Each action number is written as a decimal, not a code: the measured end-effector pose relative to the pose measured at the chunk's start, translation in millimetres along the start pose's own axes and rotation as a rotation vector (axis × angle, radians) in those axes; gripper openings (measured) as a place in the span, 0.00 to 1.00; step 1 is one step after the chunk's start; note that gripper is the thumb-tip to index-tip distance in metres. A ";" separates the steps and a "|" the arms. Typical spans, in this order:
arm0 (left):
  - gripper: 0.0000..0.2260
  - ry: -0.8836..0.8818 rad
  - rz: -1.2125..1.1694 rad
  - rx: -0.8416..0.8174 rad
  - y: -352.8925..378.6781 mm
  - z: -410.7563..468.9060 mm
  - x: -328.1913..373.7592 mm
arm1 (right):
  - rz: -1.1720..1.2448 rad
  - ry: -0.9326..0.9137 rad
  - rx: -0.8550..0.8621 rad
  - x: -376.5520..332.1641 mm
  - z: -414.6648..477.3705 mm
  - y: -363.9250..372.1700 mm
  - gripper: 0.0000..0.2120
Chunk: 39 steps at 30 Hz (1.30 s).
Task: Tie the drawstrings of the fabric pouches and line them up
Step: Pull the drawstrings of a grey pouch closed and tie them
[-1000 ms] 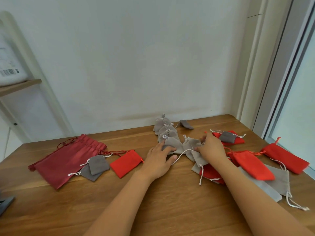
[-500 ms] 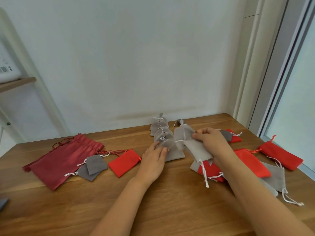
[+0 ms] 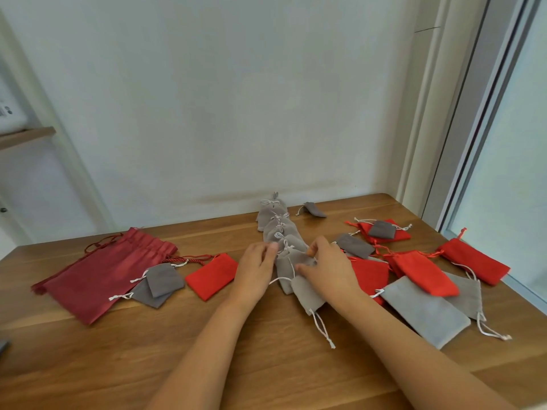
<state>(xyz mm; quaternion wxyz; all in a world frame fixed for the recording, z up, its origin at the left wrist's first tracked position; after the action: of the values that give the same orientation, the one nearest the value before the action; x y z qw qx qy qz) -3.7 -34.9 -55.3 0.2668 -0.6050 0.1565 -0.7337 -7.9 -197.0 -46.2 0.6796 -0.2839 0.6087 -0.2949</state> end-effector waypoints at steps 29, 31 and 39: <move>0.14 -0.286 -1.121 -0.053 3.1 -12.8 15.3 | 1.407 -0.051 -0.253 -21.7 31.6 -11.9 0.15; 0.13 -0.282 -1.181 -0.032 -0.5 -9.6 14.4 | 1.367 -0.051 -0.312 -22.6 28.2 -5.1 0.16; 0.06 -0.266 -1.039 -0.004 6.2 -11.0 9.2 | 1.172 0.132 -0.306 5.8 31.6 19.8 0.14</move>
<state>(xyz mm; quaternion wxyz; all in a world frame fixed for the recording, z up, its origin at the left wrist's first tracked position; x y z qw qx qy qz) -14.3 -46.3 -53.8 -0.1152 -0.6910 -0.1974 -0.6858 25.1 -187.3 -61.6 0.6412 0.0228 0.7400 0.2019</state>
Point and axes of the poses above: each hand's wrist, its own z-axis towards the middle knuckle, its own y-axis out of the palm, x = y × z, the point moved 10 cm from there along z, towards the middle knuckle
